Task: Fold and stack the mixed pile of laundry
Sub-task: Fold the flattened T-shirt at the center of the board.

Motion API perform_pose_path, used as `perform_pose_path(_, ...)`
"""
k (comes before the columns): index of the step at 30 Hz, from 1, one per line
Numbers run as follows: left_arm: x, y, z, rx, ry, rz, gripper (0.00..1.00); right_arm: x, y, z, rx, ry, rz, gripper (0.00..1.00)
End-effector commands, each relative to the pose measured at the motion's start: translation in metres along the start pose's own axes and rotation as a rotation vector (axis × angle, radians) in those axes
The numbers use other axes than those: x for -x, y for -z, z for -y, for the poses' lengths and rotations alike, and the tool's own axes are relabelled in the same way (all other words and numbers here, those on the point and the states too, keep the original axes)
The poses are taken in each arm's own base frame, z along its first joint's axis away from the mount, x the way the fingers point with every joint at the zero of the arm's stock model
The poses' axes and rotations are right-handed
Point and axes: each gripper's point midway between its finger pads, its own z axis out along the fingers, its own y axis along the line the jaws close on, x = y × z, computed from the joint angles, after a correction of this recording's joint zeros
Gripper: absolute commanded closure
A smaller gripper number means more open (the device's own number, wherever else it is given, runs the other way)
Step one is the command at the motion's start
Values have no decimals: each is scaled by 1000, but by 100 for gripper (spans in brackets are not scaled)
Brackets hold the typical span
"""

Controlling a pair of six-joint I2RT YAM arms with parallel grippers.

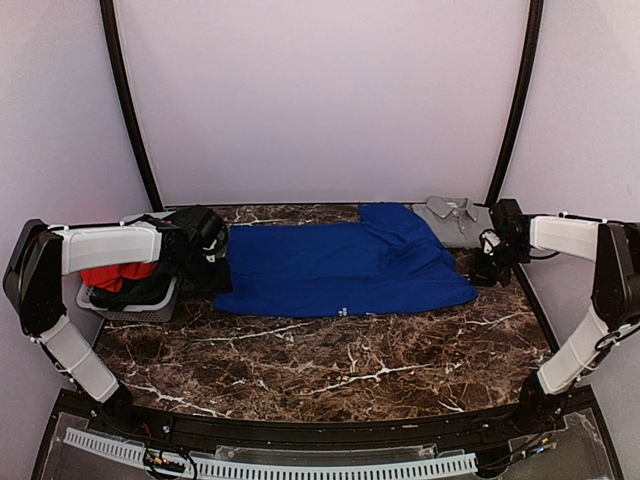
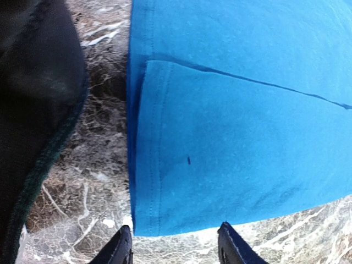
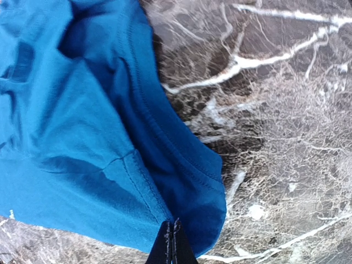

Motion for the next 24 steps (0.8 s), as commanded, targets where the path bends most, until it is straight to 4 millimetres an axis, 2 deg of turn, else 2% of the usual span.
perform_pose_path(1,-2,4,6,-46,-36,-4,49,-15,-21,18,-77,-30,-68,100)
perform_pose_path(4,3,4,12,-69,-46,1,51,-20,-30,21,-92,-33,-99,100)
perform_pose_path(7,4,2,17,-86,-52,-3,53,-19,-25,29,-132,-39,-76,99)
perform_pose_path(9,6,-1,19,-90,-61,-5,54,-13,-18,28,-136,-39,-53,88)
perform_pose_path(11,3,-4,25,-114,-69,-33,55,-2,-8,21,-120,-34,-18,85)
perform_pose_path(15,-9,-12,6,-27,-50,-63,56,17,7,8,-72,-12,33,81)
perform_pose_path(18,-6,-11,-6,38,-35,-41,55,18,-1,9,-78,0,12,76)
perform_pose_path(24,-1,-17,-14,84,-30,-38,49,2,-22,9,-54,2,-61,72)
